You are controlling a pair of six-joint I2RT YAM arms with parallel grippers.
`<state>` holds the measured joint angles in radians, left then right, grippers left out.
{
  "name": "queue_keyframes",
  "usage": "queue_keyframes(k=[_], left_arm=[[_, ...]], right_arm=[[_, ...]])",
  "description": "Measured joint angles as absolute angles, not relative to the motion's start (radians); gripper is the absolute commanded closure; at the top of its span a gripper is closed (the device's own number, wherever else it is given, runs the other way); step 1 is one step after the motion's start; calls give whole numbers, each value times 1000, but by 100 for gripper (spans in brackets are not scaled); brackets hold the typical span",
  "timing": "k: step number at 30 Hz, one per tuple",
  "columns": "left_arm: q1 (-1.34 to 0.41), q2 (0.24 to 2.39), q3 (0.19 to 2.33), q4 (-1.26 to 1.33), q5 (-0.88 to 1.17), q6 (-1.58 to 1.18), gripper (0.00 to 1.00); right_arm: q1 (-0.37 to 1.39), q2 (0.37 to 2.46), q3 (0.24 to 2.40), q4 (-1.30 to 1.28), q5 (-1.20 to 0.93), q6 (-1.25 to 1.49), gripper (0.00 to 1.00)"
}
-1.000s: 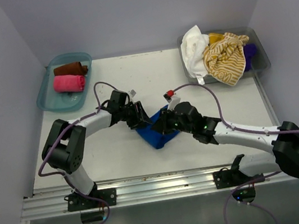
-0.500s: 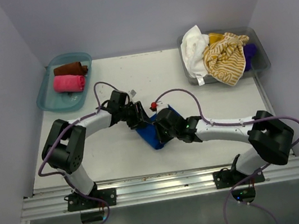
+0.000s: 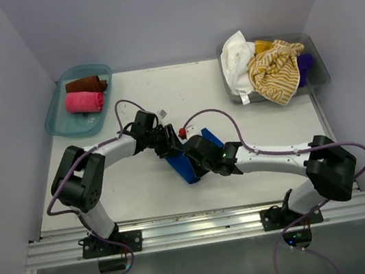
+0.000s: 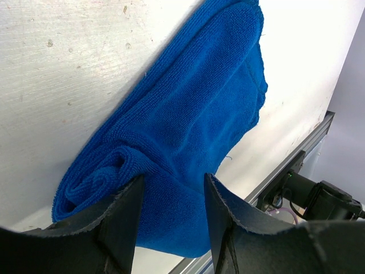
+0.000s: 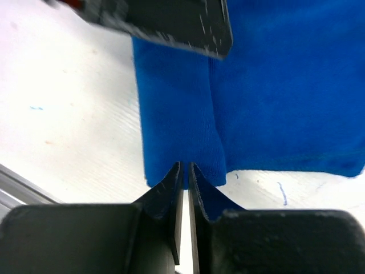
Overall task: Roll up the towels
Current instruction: Roll the towel
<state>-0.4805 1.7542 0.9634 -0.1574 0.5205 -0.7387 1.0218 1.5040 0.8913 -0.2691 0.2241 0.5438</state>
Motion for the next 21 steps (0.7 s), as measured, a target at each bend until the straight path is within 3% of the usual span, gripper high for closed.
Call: queue_keyframes(k=[5, 13, 21], left_arm=[[-480, 1754, 963, -157, 521, -739, 49], [-480, 1761, 964, -152, 529, -739, 50], [-479, 1766, 965, -149, 537, -740, 50]], right_arm=[[1056, 1479, 1004, -337, 295, 493, 61], [1192, 1632, 1109, -366, 392, 377, 51], [1210, 1768, 1151, -394, 464, 302, 42]])
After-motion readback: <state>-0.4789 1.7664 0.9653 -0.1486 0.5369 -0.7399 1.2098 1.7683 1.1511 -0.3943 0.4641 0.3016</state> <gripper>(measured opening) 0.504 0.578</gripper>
